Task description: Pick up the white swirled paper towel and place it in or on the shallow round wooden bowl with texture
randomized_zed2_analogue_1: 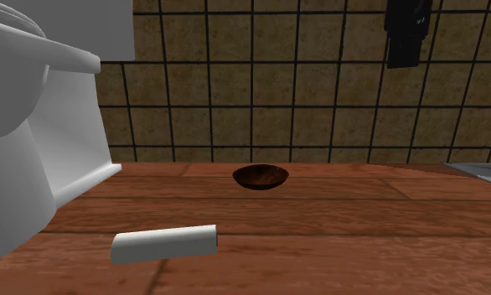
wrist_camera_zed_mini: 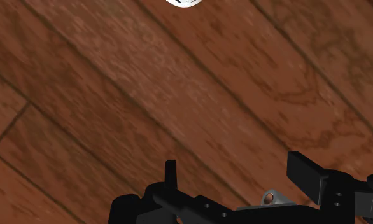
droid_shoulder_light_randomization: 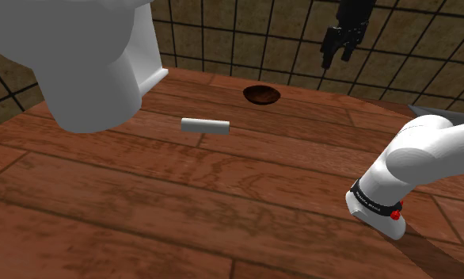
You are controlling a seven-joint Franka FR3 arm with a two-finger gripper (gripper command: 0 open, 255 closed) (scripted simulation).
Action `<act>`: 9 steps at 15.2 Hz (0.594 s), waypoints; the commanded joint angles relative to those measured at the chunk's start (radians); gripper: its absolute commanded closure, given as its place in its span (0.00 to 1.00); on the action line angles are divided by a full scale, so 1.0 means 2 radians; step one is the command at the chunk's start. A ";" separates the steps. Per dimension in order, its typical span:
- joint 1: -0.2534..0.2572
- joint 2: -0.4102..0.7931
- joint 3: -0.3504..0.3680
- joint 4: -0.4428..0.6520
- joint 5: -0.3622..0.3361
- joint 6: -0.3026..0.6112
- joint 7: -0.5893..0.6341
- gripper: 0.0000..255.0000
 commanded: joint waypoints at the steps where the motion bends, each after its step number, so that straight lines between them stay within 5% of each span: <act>1: 0.000 0.000 0.000 0.000 0.000 0.000 0.000 0.00; 9: 0.025 0.103 0.016 -0.021 -0.021 0.138 -0.043 0.00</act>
